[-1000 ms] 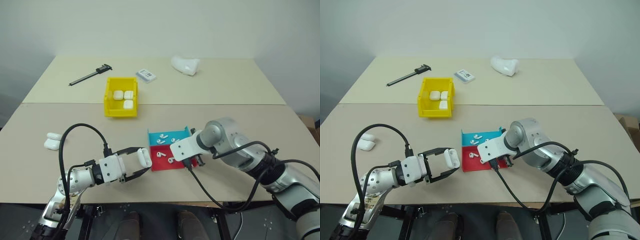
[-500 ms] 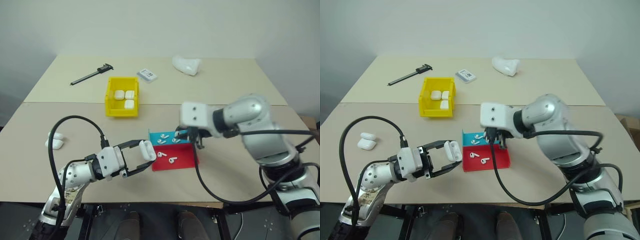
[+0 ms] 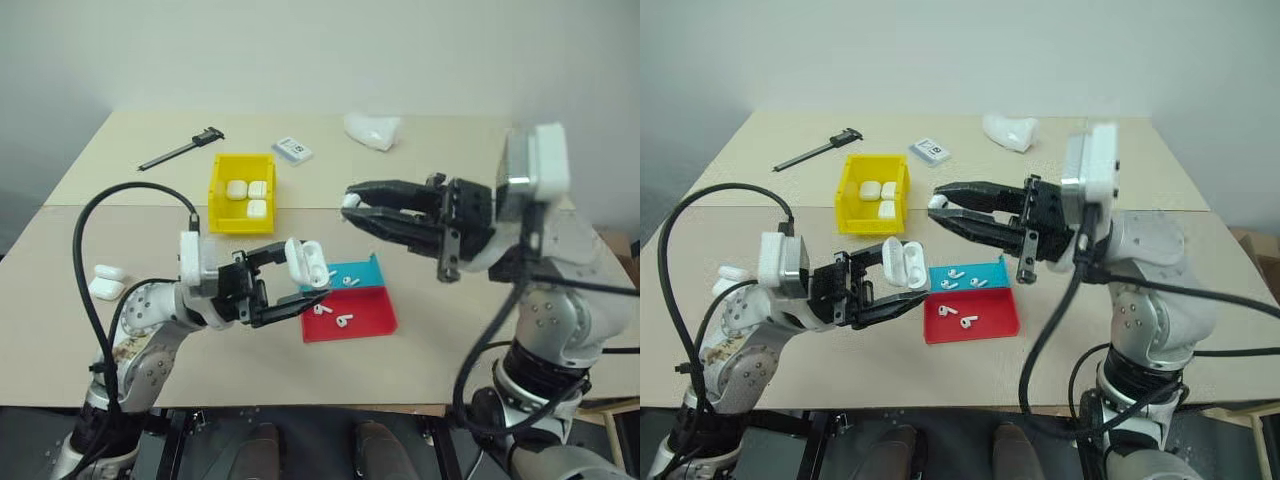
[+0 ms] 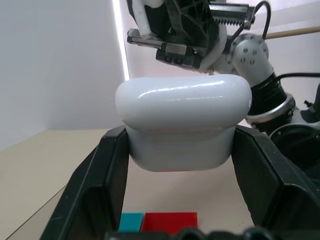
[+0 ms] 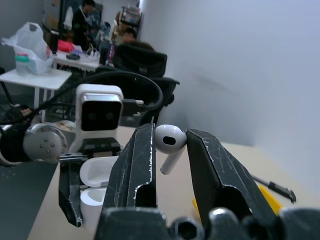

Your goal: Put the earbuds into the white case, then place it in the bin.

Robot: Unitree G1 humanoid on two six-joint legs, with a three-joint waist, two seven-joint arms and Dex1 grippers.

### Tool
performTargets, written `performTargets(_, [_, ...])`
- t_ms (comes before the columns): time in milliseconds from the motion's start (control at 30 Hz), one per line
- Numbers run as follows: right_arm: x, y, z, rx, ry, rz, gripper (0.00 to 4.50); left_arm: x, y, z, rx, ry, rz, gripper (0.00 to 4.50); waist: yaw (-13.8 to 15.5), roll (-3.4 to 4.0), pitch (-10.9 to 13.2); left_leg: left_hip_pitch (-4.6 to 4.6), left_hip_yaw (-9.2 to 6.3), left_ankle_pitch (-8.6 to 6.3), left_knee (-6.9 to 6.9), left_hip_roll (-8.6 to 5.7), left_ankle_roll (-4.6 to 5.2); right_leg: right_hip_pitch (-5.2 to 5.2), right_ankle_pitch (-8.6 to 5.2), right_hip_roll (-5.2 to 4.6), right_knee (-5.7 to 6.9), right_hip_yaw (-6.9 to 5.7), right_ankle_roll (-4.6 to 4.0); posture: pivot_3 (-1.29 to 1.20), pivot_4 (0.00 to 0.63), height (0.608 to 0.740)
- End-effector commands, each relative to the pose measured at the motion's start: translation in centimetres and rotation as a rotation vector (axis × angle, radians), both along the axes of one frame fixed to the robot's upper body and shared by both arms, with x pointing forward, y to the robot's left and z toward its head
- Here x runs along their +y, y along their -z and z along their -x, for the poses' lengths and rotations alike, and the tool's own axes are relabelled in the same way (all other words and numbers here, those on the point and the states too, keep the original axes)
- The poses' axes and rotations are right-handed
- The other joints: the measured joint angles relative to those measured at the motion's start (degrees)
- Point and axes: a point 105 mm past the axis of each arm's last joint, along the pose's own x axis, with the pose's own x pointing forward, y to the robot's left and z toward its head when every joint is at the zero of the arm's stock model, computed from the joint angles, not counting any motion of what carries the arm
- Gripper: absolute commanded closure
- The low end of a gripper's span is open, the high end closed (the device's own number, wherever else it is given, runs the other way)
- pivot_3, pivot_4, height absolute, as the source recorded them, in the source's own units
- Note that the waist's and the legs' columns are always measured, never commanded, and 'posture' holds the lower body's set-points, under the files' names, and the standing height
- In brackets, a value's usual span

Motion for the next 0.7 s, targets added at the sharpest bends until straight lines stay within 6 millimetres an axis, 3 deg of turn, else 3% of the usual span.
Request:
performTargets(33, [0.5, -0.3, 1.4, -0.119, -0.092, -0.055, 3.38, -0.4, -1.1, 1.3, -0.074, 0.085, -0.029, 1.73, -0.23, 0.01, 0.00, 0.03, 0.00, 0.00, -0.03, -0.01, 0.00, 0.01, 0.00, 0.01, 0.01, 0.00, -0.01, 0.00, 0.150, 0.740])
performTargets(200, [1.2, 0.0, 1.4, -0.168, -0.129, -0.072, 3.38, -0.4, -1.3, 1.3, -0.093, 0.080, -0.047, 1.73, -0.82, 0.02, 0.01, 0.06, 0.00, 0.00, -0.04, 0.01, 0.00, 0.01, -0.01, 0.03, 0.02, 0.01, -0.02, 0.00, 0.150, 0.740])
performTargets(533, [2.3, 3.1, 0.3, -0.199, -0.144, 0.051, 3.38, -0.3, -1.2, 1.8, -0.116, 0.062, -0.035, 1.73, -0.88, 0.02, 0.01, 0.05, -0.02, 0.00, -0.05, 0.01, 0.00, 0.00, -0.02, 0.03, 0.00, 0.01, -0.03, 0.00, 0.150, 0.740])
performTargets(700, [2.4, 3.6, -0.1, -0.204, -0.141, 0.067, 3.38, -0.2, -0.9, 1.8, -0.117, 0.049, -0.046, 1.73, -0.89, 0.02, 0.01, 0.04, -0.01, 0.00, -0.06, 0.01, 0.00, 0.00, -0.02, 0.02, 0.00, 0.01, -0.03, 0.00, 0.150, 0.740])
